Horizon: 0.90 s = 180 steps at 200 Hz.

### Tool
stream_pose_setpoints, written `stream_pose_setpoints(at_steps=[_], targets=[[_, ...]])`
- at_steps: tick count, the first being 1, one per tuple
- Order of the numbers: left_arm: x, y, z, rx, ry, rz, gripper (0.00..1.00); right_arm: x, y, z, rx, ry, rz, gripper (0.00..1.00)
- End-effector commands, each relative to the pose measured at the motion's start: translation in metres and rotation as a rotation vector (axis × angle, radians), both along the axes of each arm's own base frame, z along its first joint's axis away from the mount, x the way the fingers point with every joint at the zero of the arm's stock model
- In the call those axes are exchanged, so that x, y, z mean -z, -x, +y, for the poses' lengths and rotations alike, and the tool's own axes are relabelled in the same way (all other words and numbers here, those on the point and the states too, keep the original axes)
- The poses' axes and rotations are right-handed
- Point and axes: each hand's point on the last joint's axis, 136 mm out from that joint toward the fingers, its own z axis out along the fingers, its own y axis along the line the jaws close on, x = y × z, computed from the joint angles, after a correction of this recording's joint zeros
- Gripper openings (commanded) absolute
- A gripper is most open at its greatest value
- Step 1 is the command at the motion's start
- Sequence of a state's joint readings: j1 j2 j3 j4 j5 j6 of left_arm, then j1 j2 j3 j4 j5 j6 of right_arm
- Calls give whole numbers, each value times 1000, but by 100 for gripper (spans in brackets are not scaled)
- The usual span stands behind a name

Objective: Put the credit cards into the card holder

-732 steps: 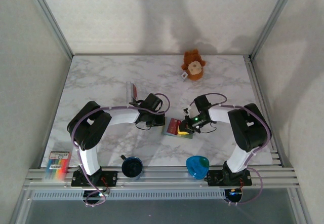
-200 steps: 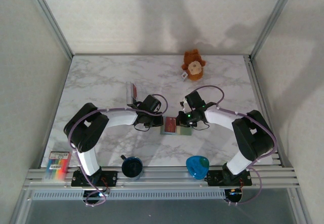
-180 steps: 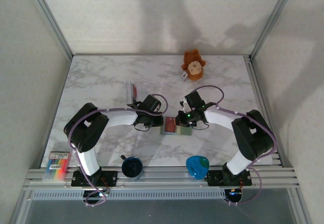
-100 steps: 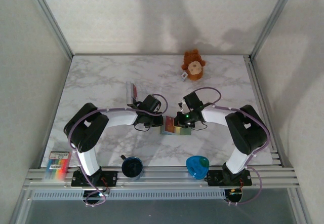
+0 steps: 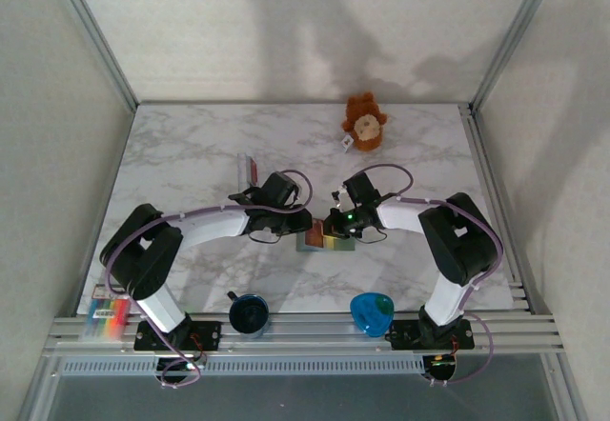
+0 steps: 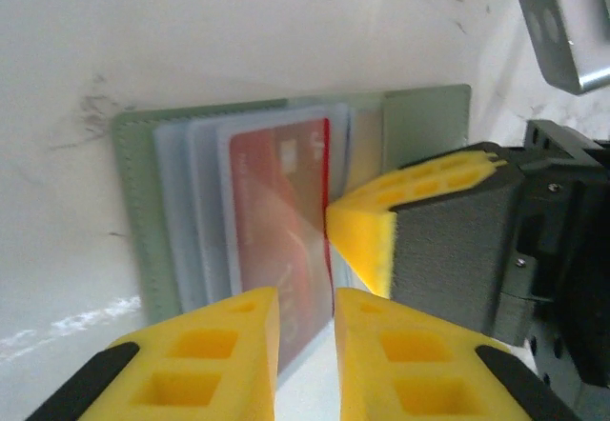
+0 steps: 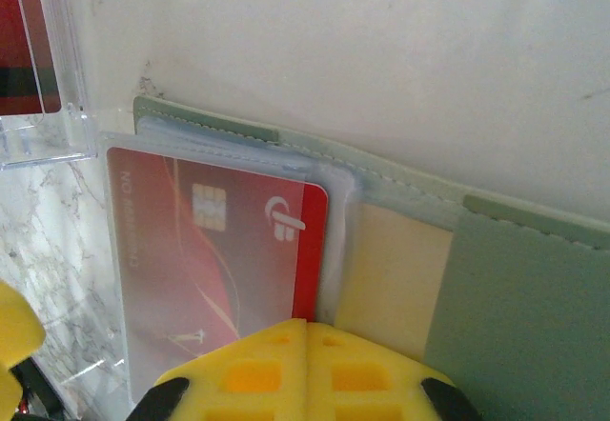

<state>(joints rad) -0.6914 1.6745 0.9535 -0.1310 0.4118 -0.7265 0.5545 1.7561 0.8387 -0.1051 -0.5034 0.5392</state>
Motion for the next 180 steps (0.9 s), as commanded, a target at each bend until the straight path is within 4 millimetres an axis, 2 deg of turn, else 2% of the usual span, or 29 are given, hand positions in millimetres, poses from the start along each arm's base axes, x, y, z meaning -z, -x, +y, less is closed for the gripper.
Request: stream_pose_setpoints(at_steps=[1, 47, 75, 110, 142, 180], targets=[[-5, 3, -11, 13, 55, 25, 23, 46, 21, -22, 8, 144, 92, 0], [14, 3, -5, -2, -1, 54, 25, 46, 23, -22, 0, 134, 100, 0], [15, -4, 9, -41, -84, 20, 32, 46, 24, -23, 1, 132, 100, 0], [13, -2, 6, -29, -62, 20, 36, 48, 24, -22, -3, 127, 110, 0], [21, 3, -2, -6, -21, 55, 35, 47, 23, -20, -3, 117, 111, 0], [18, -1, -8, 10, -10, 49, 33, 46, 24, -20, -6, 114, 111, 0]])
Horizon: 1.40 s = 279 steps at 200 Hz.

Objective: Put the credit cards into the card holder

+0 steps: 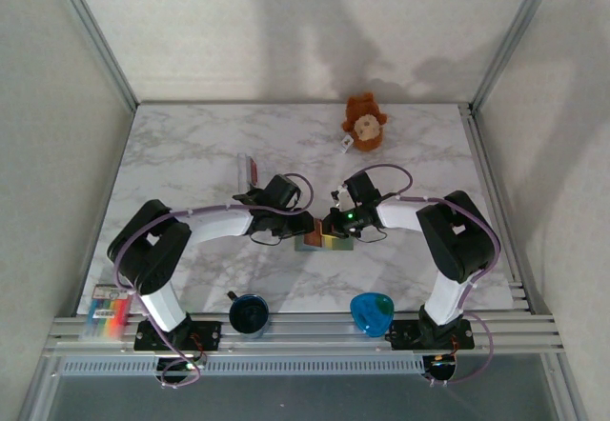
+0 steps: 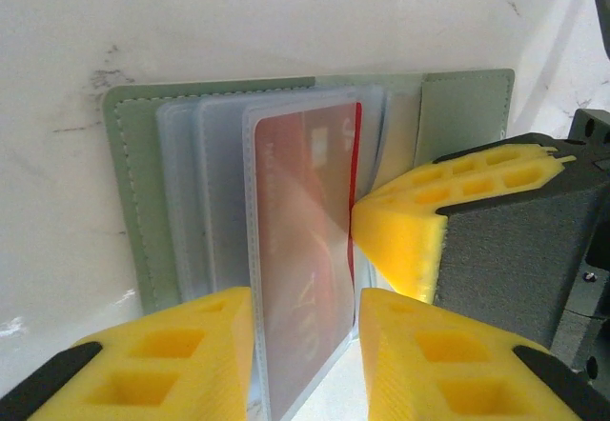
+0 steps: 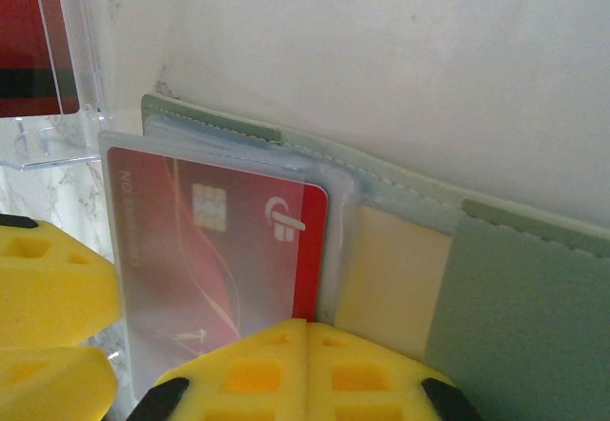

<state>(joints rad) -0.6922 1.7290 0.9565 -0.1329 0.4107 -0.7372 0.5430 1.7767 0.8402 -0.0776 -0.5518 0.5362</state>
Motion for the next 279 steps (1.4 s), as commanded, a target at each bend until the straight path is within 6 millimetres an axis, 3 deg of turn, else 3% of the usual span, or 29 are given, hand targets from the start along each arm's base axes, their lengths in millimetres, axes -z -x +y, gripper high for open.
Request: stream_pose_setpoints(at_steps=[1, 44, 84, 118, 211, 235, 261, 279], targets=[[-2, -3, -10, 18, 21, 4, 33, 46, 25, -24, 4, 156, 96, 0], [3, 0, -10, 24, 21, 19, 34, 46, 26, -22, 5, 145, 97, 0], [-14, 0, -20, 43, 100, -4, 30, 38, 23, -15, -2, 92, 75, 0], [-13, 2, -28, 63, 111, 5, 29, 15, 14, -14, 14, 66, 15, 14], [-16, -2, -52, 101, 108, 10, 31, -37, -4, -71, 212, 130, -101, 27], [-14, -2, -63, 120, 110, 20, 33, -53, -9, -96, 290, 148, -141, 29], [-18, 2, -81, 149, 126, 19, 35, -66, -13, -130, 421, 183, -166, 40], [-21, 6, -97, 171, 176, 35, 37, -77, -16, -148, 470, 194, -180, 41]])
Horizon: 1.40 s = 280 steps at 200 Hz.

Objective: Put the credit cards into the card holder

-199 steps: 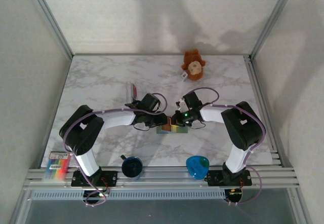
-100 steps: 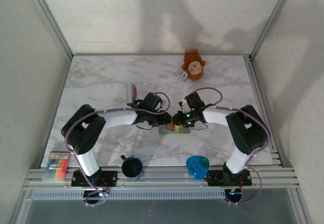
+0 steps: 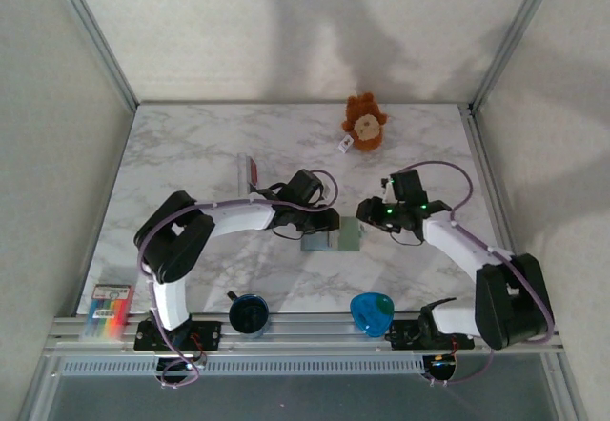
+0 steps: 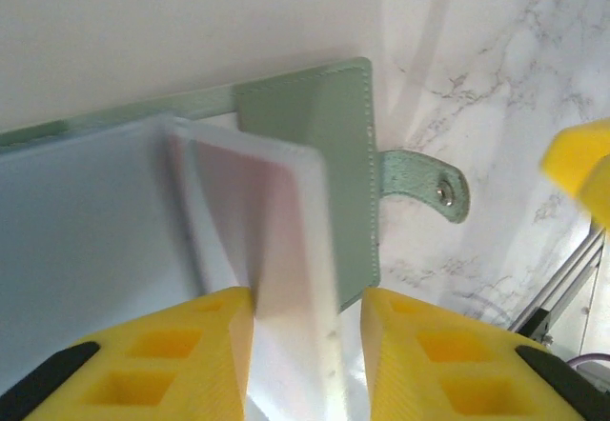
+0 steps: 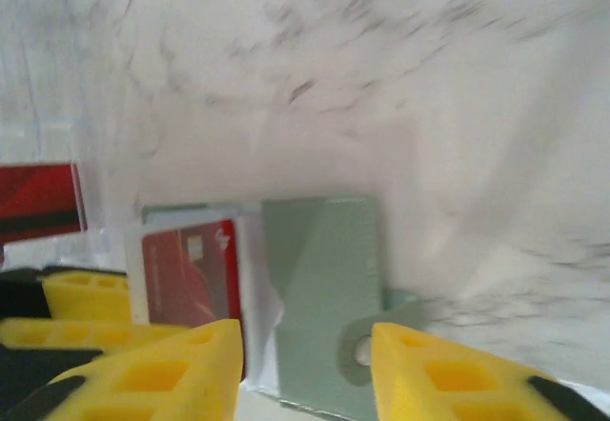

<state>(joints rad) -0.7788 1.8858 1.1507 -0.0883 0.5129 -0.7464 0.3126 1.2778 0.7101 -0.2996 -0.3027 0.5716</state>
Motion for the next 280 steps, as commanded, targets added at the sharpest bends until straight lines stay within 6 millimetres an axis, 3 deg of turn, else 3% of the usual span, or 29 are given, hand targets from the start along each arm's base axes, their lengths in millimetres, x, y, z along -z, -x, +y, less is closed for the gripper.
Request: stream_pose_setpoints(at_steps=[1, 37, 84, 121, 161, 181, 206, 227, 250, 280], targets=[[-6, 8, -22, 35, 59, 37, 38, -2, 6, -30, 93, 54, 25, 41], [-9, 11, -31, 40, 99, 53, 40, -30, 4, -40, 94, 75, -49, 41], [-40, -2, -2, -21, 77, -39, 42, -44, 14, 0, -116, 44, -56, 43], [-79, -22, 58, -158, 19, -146, 43, -52, 13, 47, -235, 61, -71, 45], [-112, -30, 144, -346, -85, -222, 48, -62, 16, 127, -275, -23, -50, 52], [-118, -28, 184, -428, -129, -224, 51, -64, 15, 167, -326, -78, -39, 53], [-113, -26, 235, -533, -138, -211, 53, -55, 18, 214, -421, -83, -15, 55], [-102, -23, 271, -592, -145, -182, 54, -43, 10, 237, -437, -39, -11, 59], [-86, -17, 297, -634, -150, -143, 54, -27, -4, 250, -422, 111, -46, 60], [-63, -12, 312, -660, -120, -79, 53, -9, -15, 257, -409, 248, -55, 60]])
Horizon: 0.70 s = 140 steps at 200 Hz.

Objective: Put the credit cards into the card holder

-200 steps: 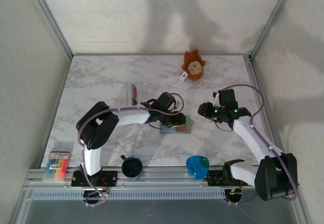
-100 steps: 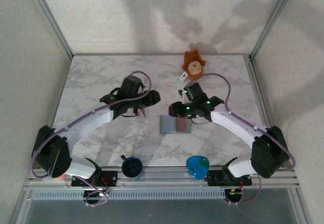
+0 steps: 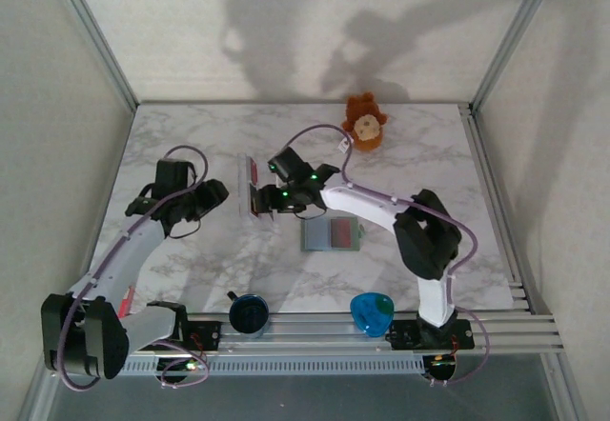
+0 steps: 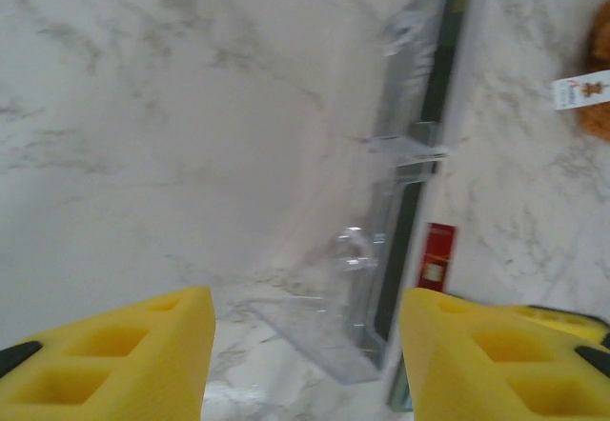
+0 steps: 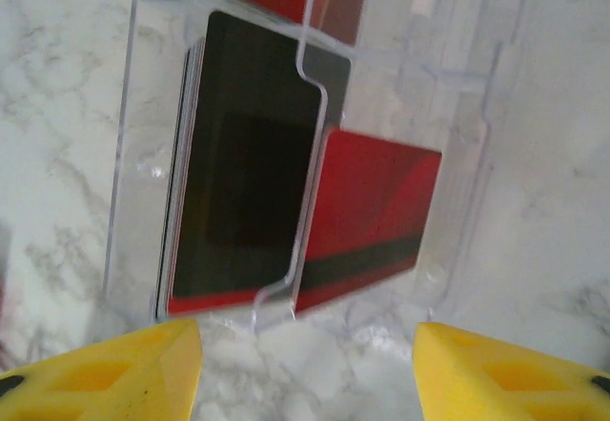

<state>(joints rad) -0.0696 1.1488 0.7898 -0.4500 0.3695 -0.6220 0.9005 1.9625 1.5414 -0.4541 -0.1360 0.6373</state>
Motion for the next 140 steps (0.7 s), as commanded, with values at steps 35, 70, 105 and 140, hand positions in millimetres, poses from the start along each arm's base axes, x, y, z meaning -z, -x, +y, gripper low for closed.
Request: stream_pose_setpoints(at_steps=[35, 70, 105, 140], targets=[[24, 16, 4, 43, 58, 40, 53, 23, -13, -6, 45, 222, -69, 40], [21, 17, 2, 49, 64, 22, 54, 19, -14, -13, 53, 270, -99, 17], [11, 16, 3, 51, 58, 6, 54, 9, -13, -23, 63, 316, -145, 1], [-16, 13, -11, 70, 152, -65, 53, -22, -13, -37, 77, 351, -234, 0]])
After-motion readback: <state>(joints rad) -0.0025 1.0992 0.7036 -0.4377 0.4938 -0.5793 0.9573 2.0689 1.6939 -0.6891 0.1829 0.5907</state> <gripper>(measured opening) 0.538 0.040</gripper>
